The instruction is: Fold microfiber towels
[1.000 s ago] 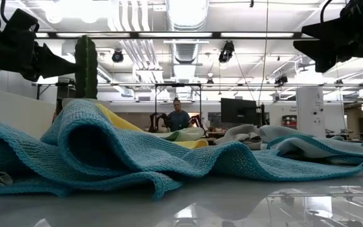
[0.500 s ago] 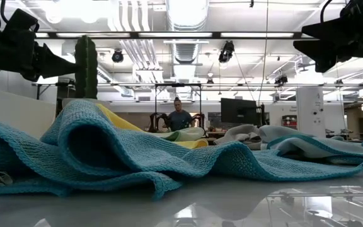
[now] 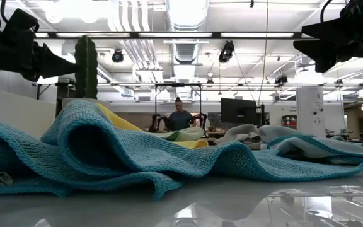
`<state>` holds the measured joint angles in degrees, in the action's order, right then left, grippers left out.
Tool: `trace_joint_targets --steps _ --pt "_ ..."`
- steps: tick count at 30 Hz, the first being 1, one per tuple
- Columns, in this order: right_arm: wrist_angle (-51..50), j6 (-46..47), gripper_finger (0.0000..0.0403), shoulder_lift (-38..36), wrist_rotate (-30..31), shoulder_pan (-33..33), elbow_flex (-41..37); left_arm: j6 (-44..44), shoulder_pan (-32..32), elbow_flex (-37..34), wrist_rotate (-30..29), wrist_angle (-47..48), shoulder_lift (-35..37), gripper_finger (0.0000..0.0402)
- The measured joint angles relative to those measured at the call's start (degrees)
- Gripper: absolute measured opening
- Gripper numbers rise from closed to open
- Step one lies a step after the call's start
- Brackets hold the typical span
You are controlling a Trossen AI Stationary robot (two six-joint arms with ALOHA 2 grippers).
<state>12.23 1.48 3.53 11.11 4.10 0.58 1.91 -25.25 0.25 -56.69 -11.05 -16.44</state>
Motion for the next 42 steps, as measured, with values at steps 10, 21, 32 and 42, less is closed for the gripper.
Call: trace_joint_targets --steps 10,21,32,42 --pt "0.31 -2.36 0.0235 0.02 0.0 0.0 0.0 -21.54 -0.03 -0.01 2.41 -5.73 -0.62 0.0" --pt "2.16 24.94 0.0235 -0.05 0.5 -0.07 0.0 -26.49 0.04 -0.01 -4.31 -11.99 -0.11 0.0" --pt "3.1 20.42 0.0235 0.02 1.18 -0.11 -0.02 -20.75 0.02 -0.02 -1.43 -15.63 -0.2 0.0" --pt "2.59 14.43 0.0235 0.31 26.86 -0.13 -0.02 -5.46 -0.03 1.78 20.53 -33.79 -5.84 0.0"
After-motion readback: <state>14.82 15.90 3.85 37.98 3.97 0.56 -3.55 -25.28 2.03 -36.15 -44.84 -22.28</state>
